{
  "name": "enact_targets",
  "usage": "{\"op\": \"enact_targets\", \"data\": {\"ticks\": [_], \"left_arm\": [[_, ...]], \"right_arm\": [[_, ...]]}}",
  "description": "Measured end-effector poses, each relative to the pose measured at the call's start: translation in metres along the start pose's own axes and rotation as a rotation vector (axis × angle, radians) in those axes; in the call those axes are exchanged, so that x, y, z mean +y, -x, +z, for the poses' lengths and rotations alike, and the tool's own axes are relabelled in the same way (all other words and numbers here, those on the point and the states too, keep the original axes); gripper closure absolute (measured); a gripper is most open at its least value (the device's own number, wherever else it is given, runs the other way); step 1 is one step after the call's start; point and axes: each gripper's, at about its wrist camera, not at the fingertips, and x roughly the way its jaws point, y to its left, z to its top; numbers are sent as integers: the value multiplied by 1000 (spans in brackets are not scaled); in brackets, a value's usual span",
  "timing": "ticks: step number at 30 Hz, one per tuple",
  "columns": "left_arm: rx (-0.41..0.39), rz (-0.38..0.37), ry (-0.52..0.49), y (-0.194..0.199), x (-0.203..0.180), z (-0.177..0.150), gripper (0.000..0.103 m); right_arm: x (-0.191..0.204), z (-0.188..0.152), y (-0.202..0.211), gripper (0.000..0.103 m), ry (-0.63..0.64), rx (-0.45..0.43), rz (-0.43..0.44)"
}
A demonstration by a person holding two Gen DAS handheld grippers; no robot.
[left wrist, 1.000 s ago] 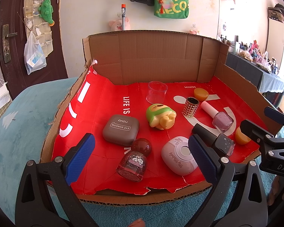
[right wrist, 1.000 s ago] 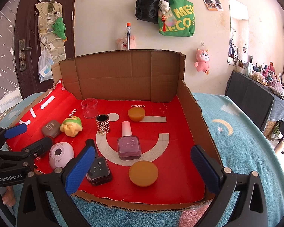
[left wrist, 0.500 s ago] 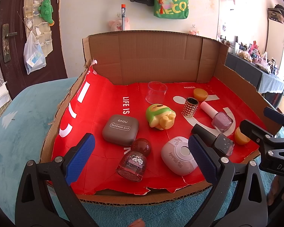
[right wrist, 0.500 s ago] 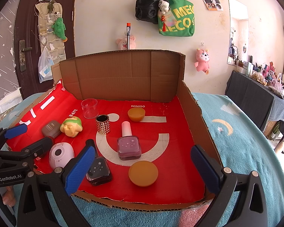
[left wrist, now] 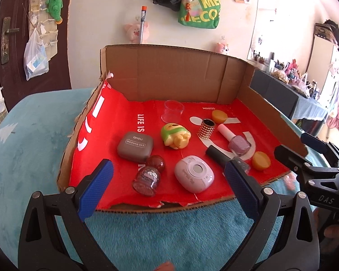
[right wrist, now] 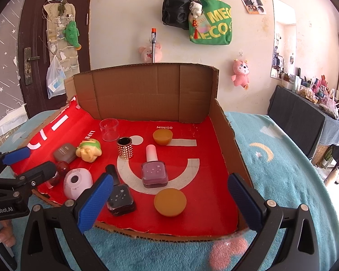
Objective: Organize rigid objects
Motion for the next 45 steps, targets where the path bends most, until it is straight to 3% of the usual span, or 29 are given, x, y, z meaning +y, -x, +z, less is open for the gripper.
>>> {"op": "enact_targets", "data": {"ticks": [4,7,13,17,21,25,45], "left_arm": [[8,26,6,25,-1,-14,3],[50,28,6,31,-5,-30,3],[148,86,-18,12,-13,-54,3],[232,86,22,-7,-7,-63,3],[246,132,0,-9,-9,-66,3],[240,171,-43,-9,-16,-71,2],[235,171,-23,-12,-14,-67,0]], "right_arm": [[2,-4,42,0,-7,-21,13],[2,-19,53,0,-21,36,10],[-3,-53,32,0,-72,186,-6],[-6,-65,10,0,-81,275,-42],[-7,-73,-2,0,-76,327,-67],[-5,-77,-2,0,-76,322,-84],[-7,-81,2,0,-92,298,-96]]}}
